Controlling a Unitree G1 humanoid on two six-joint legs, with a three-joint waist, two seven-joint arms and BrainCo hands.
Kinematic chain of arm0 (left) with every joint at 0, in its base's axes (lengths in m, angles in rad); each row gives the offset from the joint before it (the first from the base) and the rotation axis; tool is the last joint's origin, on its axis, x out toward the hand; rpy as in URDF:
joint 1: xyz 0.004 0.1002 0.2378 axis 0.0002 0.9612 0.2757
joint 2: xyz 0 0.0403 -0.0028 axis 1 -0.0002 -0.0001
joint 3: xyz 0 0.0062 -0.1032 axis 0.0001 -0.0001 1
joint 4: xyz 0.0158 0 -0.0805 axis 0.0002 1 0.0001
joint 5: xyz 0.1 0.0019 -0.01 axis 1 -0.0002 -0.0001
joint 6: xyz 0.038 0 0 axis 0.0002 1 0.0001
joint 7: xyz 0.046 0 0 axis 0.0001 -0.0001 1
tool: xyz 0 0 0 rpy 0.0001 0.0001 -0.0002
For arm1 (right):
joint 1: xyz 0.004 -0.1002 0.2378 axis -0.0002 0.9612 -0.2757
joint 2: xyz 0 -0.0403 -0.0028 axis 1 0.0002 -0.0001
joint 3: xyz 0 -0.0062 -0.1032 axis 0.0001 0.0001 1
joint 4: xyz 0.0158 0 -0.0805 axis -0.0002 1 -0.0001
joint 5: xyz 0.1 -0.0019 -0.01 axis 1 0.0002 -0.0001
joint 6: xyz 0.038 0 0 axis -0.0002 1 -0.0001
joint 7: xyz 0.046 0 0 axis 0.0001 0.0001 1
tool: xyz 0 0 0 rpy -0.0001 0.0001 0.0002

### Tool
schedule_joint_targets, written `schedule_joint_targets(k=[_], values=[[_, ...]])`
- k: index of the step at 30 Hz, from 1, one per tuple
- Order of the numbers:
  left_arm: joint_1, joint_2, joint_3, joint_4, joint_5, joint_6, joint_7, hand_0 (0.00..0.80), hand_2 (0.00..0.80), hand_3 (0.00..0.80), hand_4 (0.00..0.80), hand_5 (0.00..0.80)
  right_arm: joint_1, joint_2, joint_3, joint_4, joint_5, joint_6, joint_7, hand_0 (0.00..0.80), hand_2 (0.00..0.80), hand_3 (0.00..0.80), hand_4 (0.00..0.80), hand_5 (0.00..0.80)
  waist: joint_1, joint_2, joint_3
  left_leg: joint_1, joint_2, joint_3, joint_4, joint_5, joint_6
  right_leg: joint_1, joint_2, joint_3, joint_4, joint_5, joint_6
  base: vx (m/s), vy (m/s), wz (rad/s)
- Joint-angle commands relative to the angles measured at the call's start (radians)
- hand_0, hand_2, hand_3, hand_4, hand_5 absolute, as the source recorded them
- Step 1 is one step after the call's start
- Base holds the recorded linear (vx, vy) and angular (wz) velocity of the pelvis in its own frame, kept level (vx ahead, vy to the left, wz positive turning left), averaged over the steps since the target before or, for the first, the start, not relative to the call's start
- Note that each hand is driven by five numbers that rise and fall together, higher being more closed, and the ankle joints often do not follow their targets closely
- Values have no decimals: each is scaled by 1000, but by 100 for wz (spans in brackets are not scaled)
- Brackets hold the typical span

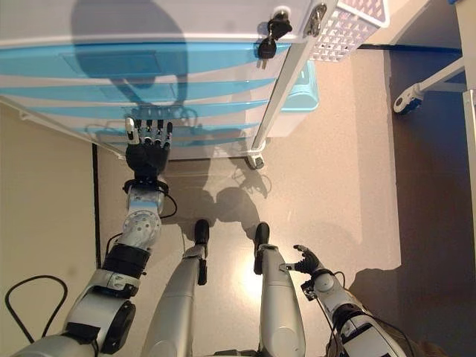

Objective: Open the drawer and pick up the medicine

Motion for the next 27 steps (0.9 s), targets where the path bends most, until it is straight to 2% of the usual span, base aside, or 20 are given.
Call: schedule_joint_targets(k=[1, 17, 18, 19, 20, 27], values=[[-162, 65, 16, -176, 93, -74, -99, 0, 0, 0, 0, 0, 73, -33, 30, 23, -16, 0, 9, 0, 0, 0, 0, 0, 14, 39, -70, 30, -38, 24, 51, -114, 36, 28, 9, 9, -133, 113, 37, 39, 12, 2], [-207, 82, 5, -147, 116, -82, -74, 0, 0, 0, 0, 0, 71, -24, 39, 31, -25, 8, 9, 0, 0, 0, 0, 0, 2, 41, -88, 84, -37, 36, 32, -126, 44, 73, 15, 20, -154, 116, 48, 34, 6, -2], [-213, 73, 5, -137, 113, -83, -69, 436, 436, 436, 436, 436, 67, -24, 41, 33, -25, 8, 9, 0, 0, 0, 0, 0, -1, 40, -88, 86, -36, 39, 38, -131, 46, 73, 15, 23, -149, 115, 48, 0, 0, 0], [-213, 73, 5, -137, 112, -83, -69, 533, 533, 533, 533, 533, 67, -24, 41, 33, -25, 8, 9, 0, 0, 0, 0, 0, 0, 40, -88, 85, -36, 39, 39, -131, 46, 72, 15, 23, -149, 114, 48, 10, 23, -3], [-216, 66, 9, -123, 111, -85, -61, 800, 800, 800, 800, 800, 64, -21, 43, 32, -27, 9, 9, 0, 0, 0, 0, 0, -3, 39, -89, 86, -35, 43, 45, -135, 48, 71, 15, 27, -142, 113, 49, 0, 0, 0], [-191, 46, 21, -115, 100, -81, -63, 800, 800, 800, 800, 800, 67, -17, 43, 31, -32, 14, 6, 0, 0, 0, 0, 0, -1, 35, -84, 95, -35, 41, 44, -133, 47, 81, 16, 24, -136, 108, 45, -4, 1, -4]])
